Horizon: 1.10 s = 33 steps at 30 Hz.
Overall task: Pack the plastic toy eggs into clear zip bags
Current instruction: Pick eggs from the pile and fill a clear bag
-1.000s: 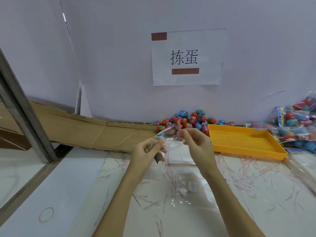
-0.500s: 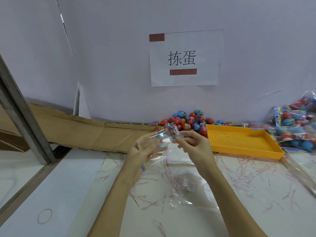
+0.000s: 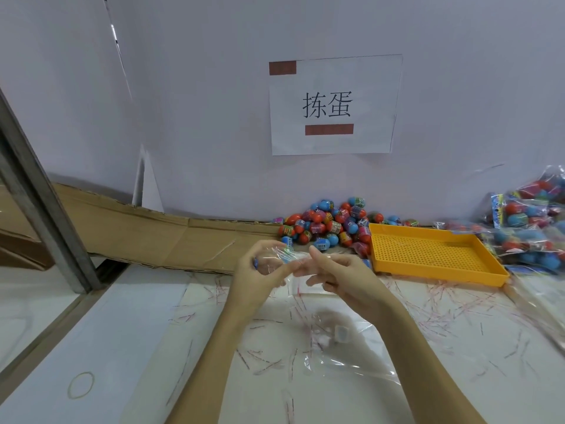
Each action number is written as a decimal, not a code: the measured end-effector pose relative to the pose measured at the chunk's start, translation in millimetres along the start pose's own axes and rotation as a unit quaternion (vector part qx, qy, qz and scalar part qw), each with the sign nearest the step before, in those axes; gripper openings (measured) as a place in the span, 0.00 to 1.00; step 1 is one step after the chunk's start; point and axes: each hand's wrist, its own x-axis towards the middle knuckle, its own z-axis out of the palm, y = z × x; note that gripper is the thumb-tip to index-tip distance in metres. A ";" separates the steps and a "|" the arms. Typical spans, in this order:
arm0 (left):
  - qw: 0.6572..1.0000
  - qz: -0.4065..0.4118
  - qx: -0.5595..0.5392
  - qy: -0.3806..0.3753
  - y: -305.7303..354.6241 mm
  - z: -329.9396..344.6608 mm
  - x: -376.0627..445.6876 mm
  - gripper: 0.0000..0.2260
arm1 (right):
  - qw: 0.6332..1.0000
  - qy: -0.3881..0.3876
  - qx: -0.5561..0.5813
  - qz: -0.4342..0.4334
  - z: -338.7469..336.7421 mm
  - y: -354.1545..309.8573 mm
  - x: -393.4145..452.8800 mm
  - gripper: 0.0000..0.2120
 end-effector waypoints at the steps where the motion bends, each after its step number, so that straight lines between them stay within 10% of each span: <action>1: 1.000 -0.014 -0.003 -0.005 0.2 0.1 0.4 0.25 | 1.000 0.001 -0.002 -0.001 -0.8 -0.9 -0.8 0.18; 6: 0.998 0.020 -0.047 -0.037 -0.9 0.0 -0.4 0.47 | 0.986 0.155 0.057 -0.013 2.9 -3.5 -2.3 0.11; 9: 0.977 0.137 0.163 -0.031 -6.6 -2.3 -1.1 0.50 | 0.972 0.220 0.080 -0.012 -1.5 0.3 0.5 0.09; 13: 0.873 0.278 0.402 0.000 -13.3 2.1 -2.6 0.33 | 0.986 0.158 0.049 0.018 -7.6 5.2 2.1 0.13; 16: 0.856 0.309 0.412 0.046 -13.6 3.5 -1.5 0.11 | 0.995 0.077 0.054 0.038 -6.9 5.9 4.0 0.20; 22: 0.913 0.222 0.341 0.031 -12.4 -3.9 -1.7 0.04 | 0.993 0.088 -0.050 -0.056 -1.9 4.0 6.9 0.26; 27: 0.971 0.100 0.211 0.054 -5.8 -5.8 -3.8 0.03 | 0.944 0.063 -0.277 -0.170 1.6 9.2 7.4 0.13; 33: 0.991 -0.049 0.122 -0.023 -0.1 -11.9 1.5 0.05 | 0.945 0.039 -0.265 -0.186 8.8 13.2 11.0 0.06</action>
